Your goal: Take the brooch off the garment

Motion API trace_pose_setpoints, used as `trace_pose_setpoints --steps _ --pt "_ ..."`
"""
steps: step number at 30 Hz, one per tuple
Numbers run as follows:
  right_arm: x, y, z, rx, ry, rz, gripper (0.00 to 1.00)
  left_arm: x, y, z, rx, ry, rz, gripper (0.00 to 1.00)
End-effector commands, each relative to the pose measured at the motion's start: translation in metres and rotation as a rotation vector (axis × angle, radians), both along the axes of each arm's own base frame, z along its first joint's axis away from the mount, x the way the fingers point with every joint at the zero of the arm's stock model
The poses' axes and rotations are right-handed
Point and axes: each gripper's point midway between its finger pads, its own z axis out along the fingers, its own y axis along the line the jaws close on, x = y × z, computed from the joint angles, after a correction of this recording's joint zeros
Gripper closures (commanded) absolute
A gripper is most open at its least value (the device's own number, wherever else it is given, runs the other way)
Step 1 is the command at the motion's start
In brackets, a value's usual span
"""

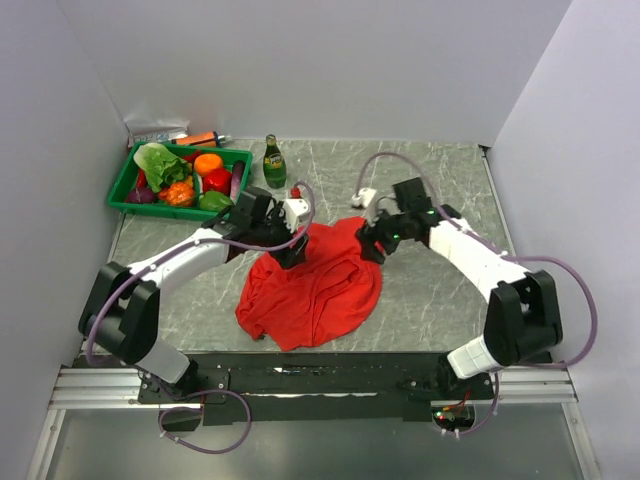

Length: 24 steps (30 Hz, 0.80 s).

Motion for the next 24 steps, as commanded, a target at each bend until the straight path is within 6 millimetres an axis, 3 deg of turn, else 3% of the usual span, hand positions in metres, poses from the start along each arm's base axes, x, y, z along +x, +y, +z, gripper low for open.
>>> trace_pose_setpoints --steps 1,6,10,13,14,17,20,24 --pt "-0.008 0.030 -0.019 -0.033 0.038 0.133 0.29 -0.002 0.019 0.020 0.003 -0.074 0.041 0.17" --pt "0.006 0.037 -0.044 -0.145 0.056 0.112 0.39 0.004 0.046 0.026 -0.006 -0.075 0.131 0.17" --pt "0.016 0.035 -0.045 -0.205 0.044 0.084 0.51 0.004 0.058 0.029 -0.011 -0.082 0.165 0.16" --pt "0.012 0.033 -0.045 -0.226 0.057 0.093 0.68 0.003 0.058 0.031 -0.022 -0.090 0.168 0.16" --pt "0.010 0.034 -0.044 -0.223 0.062 0.103 0.80 0.003 0.058 0.033 -0.028 -0.092 0.169 0.16" --pt "0.008 0.037 -0.035 -0.214 0.051 0.104 0.99 0.003 0.058 0.033 -0.035 -0.092 0.169 0.16" --pt "0.013 0.047 0.005 -0.146 -0.016 0.097 1.00 0.002 0.057 0.032 -0.036 -0.096 0.153 0.16" --pt "0.022 0.063 0.095 -0.003 -0.167 0.089 1.00 0.003 0.057 0.028 -0.018 -0.103 0.139 0.16"
